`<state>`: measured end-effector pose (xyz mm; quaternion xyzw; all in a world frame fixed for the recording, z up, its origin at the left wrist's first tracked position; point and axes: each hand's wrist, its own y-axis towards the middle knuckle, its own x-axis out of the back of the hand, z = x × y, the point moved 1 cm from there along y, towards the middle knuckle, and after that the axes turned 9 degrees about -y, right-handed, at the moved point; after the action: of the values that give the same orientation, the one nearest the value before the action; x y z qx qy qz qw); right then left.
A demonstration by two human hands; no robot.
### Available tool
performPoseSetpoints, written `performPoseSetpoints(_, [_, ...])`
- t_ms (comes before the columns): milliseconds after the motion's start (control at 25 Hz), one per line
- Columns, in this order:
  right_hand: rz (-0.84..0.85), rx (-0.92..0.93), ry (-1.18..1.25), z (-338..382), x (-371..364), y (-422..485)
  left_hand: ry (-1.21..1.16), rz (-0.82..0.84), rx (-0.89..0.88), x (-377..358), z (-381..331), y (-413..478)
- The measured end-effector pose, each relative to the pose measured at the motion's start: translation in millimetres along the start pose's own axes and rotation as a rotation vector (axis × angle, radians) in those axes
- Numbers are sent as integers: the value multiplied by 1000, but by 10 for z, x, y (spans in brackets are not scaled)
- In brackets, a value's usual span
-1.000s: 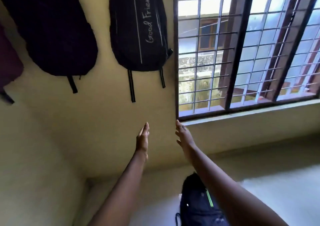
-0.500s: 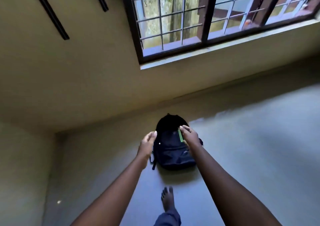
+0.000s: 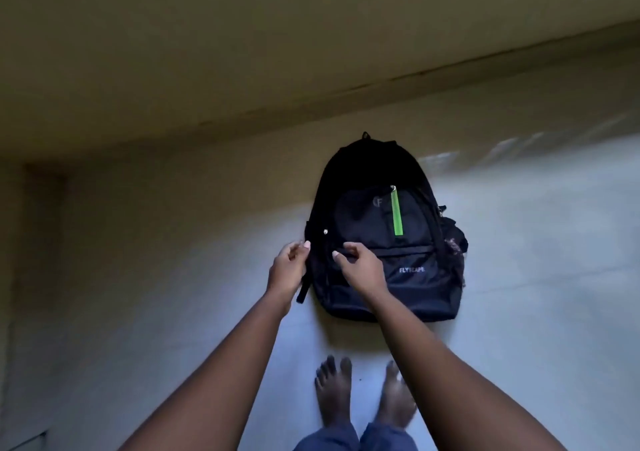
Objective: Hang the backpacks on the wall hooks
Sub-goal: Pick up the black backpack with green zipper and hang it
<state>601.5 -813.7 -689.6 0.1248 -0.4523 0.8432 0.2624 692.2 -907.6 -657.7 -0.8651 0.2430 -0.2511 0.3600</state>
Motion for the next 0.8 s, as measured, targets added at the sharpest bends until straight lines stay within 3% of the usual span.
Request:
performPoseSetpoints(240, [-19,120,-385,-568,-1194,1350,-36,-91,73,-42,1027,1261])
performPoseSetpoints(480, [24,120,-859,-821,-1655,1701,-45,-98,41,6,1542,1622])
performPoseSetpoints(600, [58,165,-818,-774,-1287,1559,-118,-81,76,-22,1425,1416])
performPoseSetpoints(800, [167,182,-564,-429,-238,641,-437,-76,210,-15,811,640])
